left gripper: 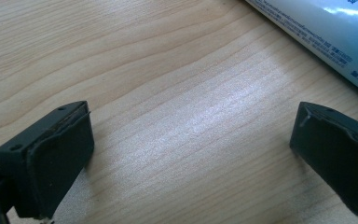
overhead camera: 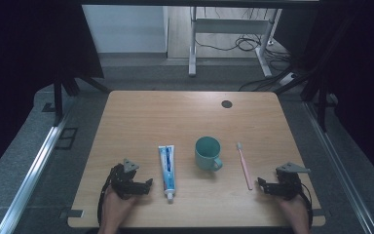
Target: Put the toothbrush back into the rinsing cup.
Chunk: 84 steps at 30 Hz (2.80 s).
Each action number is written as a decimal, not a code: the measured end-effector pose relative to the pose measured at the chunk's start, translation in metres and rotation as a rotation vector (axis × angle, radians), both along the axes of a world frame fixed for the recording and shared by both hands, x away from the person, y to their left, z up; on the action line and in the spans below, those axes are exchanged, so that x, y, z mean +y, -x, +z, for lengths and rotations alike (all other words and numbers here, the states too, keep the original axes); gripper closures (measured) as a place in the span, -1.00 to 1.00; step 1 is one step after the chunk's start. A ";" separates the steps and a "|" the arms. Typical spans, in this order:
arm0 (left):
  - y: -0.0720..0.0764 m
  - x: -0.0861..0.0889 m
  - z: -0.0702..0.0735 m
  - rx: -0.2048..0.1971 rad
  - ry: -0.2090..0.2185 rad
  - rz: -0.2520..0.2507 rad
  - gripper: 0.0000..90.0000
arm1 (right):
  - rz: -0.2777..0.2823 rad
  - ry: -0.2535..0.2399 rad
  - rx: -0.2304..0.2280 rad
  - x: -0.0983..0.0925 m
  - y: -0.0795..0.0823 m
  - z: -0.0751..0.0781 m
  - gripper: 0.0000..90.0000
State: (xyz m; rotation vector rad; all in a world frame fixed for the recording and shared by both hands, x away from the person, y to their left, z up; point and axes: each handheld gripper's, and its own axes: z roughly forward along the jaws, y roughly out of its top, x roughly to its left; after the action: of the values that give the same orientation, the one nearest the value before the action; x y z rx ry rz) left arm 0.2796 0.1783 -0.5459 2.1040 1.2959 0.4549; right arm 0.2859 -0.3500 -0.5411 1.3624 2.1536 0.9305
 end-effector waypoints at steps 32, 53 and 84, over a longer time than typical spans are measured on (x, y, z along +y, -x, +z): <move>0.000 0.000 0.000 0.000 0.001 0.000 -1.00 | 0.027 -0.027 0.004 -0.001 0.001 0.006 -0.59; 0.000 0.000 0.000 0.000 0.000 0.000 -1.00 | 0.056 -0.053 -0.010 0.006 0.004 0.026 -0.26; 0.000 0.000 0.000 0.000 -0.001 0.000 -1.00 | 0.284 -0.048 0.088 0.064 -0.009 0.027 0.81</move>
State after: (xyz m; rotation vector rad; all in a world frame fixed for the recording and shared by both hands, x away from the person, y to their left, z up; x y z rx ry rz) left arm 0.2799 0.1782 -0.5459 2.1049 1.2955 0.4551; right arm 0.2953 -0.2863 -0.5137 1.1564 2.4520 1.0500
